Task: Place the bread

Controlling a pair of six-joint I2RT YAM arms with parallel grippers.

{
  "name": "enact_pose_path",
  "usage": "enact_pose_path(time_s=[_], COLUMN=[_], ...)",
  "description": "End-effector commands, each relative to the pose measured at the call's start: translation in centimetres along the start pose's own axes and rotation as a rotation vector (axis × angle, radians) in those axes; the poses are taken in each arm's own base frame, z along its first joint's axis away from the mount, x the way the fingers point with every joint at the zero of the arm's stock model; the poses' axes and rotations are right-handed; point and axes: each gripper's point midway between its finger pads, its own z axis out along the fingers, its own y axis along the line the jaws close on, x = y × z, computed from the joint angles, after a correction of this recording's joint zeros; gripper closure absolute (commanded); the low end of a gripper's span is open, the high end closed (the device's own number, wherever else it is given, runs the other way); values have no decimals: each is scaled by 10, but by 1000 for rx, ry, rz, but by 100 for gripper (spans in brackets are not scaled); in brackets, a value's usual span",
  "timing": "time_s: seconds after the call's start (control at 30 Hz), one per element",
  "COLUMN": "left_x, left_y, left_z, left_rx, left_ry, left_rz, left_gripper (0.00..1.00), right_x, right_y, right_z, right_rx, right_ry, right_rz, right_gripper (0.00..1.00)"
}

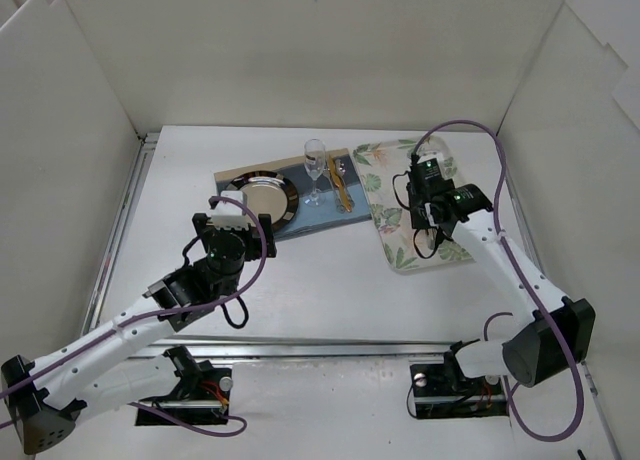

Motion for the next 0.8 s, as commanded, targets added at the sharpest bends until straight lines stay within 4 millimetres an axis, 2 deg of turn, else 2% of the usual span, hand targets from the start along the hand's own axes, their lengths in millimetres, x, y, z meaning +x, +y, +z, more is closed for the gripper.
enact_pose_path(time_s=[0.0,0.17,0.27,0.5,0.67,0.77], left_x=[-19,-21,-21,-23,-23,-22], left_y=[-5,-2,3,17,29,33], left_z=[0,0,-2,-8,-11,-14], left_rx=[5,-15,-37,-82,-141,-150], left_ry=[-48,-57,-60,-91,-102,-108], left_rz=[-55,-81,-94,-139,-168,-189], left_gripper=[0,0,0,1,1,1], right_x=[-19,-22,-19,8,22,31], right_y=[-9,-2,19,74,94,127], right_z=[-19,-46,-67,-108,-124,-136], right_rx=[33,9,-77,-292,-386,-511], right_ry=[-81,-132,-152,-189,-189,-188], right_rz=[32,30,9,-97,-136,-228], right_gripper=[100,100,100,100,100,100])
